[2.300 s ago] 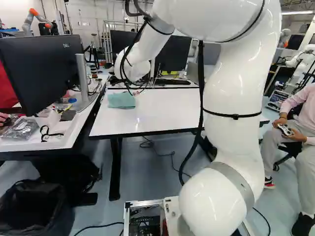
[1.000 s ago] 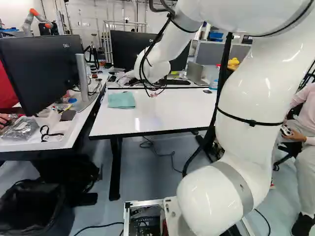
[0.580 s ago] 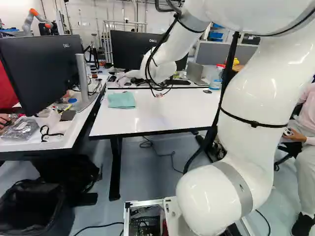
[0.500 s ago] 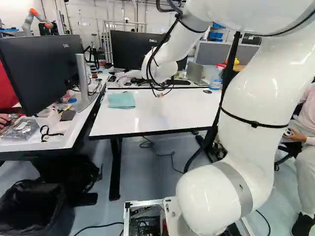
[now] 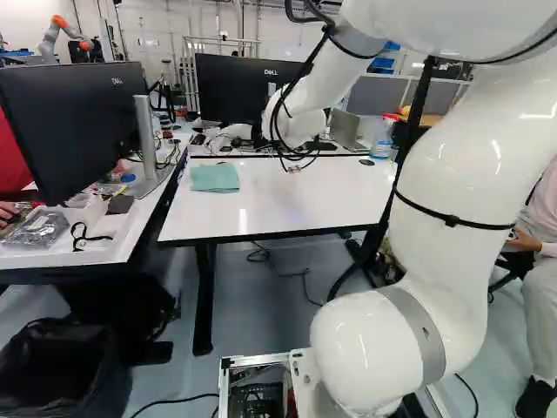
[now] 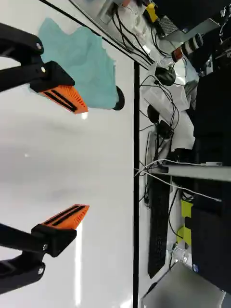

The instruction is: Clean the table with the green towel

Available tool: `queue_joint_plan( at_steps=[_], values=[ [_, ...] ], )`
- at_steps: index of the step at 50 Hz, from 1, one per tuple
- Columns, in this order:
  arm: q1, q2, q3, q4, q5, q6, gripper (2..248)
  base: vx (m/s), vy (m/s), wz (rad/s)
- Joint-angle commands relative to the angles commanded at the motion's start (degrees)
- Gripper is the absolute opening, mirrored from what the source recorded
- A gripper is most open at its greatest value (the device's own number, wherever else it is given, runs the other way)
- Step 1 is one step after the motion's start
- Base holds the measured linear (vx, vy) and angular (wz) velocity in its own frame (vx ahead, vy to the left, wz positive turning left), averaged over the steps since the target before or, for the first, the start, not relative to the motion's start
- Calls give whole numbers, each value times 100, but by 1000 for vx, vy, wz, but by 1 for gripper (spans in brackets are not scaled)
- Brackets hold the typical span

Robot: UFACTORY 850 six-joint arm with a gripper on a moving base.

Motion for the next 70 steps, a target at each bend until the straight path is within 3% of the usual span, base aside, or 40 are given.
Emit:
queue_joint_plan(
  at_steps=[12,37,70],
  values=[
    [-190,26,29,0,0,0,247,0,0,0],
    [-206,123,210,-7,145,0,247,0,0,0],
    [-284,582,1068,-41,832,0,247,0,0,0]
  ],
)
